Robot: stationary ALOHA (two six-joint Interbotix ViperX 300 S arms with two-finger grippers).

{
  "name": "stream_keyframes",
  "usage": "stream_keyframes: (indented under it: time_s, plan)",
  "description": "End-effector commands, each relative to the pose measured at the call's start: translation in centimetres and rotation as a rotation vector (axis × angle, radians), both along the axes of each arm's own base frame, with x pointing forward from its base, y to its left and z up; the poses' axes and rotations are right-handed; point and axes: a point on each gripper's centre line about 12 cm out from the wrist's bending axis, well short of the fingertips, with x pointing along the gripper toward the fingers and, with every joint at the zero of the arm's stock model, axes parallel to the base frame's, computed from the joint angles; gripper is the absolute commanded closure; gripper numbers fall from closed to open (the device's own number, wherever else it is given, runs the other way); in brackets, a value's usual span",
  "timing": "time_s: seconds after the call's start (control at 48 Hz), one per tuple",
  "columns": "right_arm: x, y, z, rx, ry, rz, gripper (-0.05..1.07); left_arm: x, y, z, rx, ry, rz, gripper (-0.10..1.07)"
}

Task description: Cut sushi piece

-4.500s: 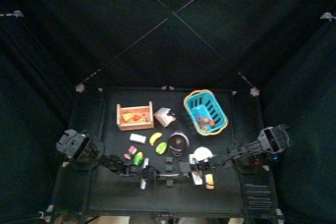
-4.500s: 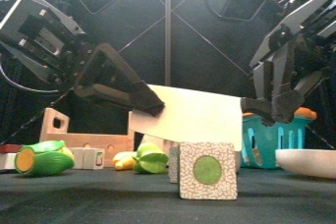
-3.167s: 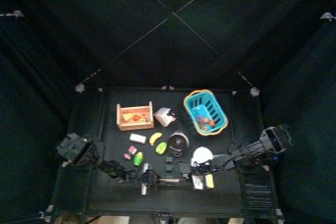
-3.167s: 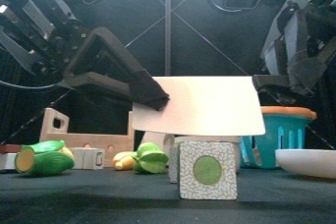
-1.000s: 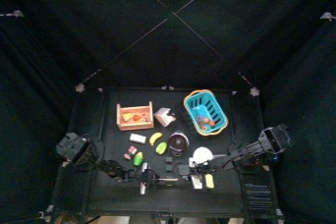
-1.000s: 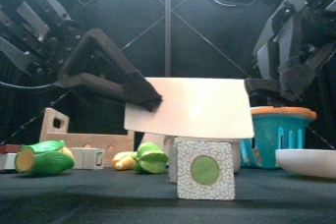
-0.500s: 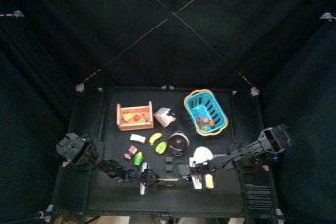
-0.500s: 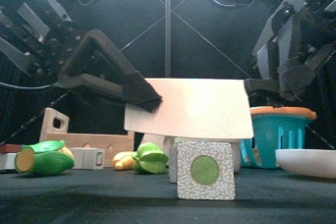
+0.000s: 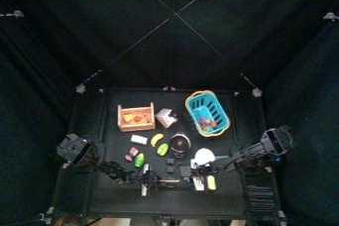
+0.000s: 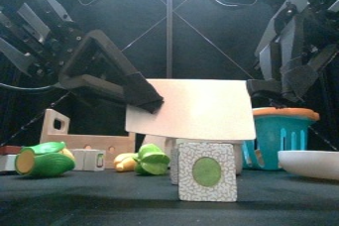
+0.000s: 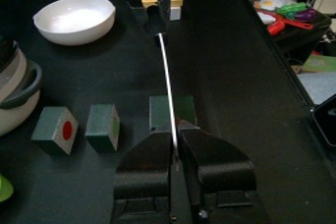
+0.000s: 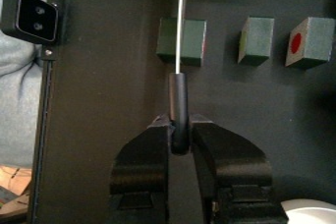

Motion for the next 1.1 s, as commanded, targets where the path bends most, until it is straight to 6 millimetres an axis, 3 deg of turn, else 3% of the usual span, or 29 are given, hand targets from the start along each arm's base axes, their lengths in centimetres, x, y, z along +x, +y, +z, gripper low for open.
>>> stream_keyframes:
  time_s: [0.0, 1.083]
  plan:
    - [0.89, 0.34, 1.58, 0.017, -0.059, 0.003, 0.56, 0.61, 0.70, 0.80, -0.009, -0.029, 0.027, 0.55]
    - [0.91, 0.92, 1.53, 0.012, -0.058, 0.022, 0.56, 0.57, 0.71, 0.53, -0.005, -0.022, 0.025, 0.55]
